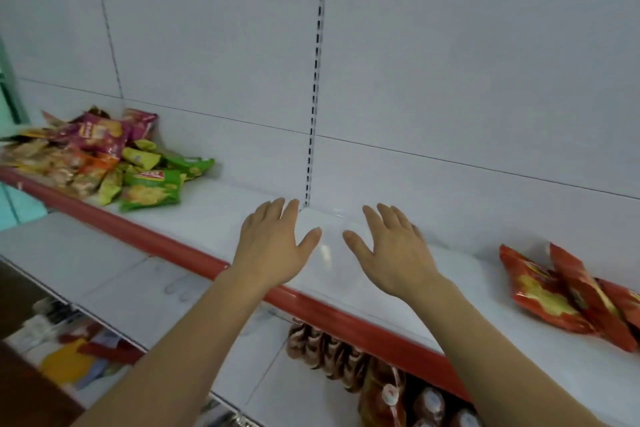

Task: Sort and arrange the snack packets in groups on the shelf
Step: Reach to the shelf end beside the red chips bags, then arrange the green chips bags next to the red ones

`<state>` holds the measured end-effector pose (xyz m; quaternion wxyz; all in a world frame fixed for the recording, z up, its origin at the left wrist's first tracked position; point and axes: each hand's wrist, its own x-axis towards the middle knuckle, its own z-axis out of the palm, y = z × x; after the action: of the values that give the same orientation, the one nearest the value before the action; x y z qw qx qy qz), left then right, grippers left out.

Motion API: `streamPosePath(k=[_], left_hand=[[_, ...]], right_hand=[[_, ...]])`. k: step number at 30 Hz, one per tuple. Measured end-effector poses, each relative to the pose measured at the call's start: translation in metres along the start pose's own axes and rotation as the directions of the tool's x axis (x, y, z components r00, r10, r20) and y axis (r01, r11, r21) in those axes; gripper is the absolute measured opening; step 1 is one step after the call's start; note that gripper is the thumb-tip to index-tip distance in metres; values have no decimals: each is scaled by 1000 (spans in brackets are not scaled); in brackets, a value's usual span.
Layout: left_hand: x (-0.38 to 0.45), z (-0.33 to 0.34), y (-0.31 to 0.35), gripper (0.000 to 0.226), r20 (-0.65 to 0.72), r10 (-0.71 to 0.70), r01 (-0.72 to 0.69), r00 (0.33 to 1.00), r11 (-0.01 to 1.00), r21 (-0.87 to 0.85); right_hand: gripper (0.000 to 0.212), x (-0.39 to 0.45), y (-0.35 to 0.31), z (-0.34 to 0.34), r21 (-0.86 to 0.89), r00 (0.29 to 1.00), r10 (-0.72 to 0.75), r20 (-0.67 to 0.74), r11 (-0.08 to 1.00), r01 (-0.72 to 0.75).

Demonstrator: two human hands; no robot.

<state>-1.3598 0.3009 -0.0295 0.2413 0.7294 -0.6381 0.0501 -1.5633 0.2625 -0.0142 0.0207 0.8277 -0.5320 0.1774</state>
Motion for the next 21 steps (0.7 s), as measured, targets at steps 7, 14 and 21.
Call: streamPosePath(k=[7,14,21], left_hand=[[-21,-49,-134,76,-25,-122,124,992,990,71],[-16,-90,-259,73,-127,-244,257,961,962,95],[13,-119,-372,68,-164,-355,380,920,911,158]], right_hand=[[75,35,-141,47,80,990,-134,31,988,131],[74,92,-269,89,118,954,-298,31,949,292],[80,172,-386,136,152,908,-418,-37,896,418]])
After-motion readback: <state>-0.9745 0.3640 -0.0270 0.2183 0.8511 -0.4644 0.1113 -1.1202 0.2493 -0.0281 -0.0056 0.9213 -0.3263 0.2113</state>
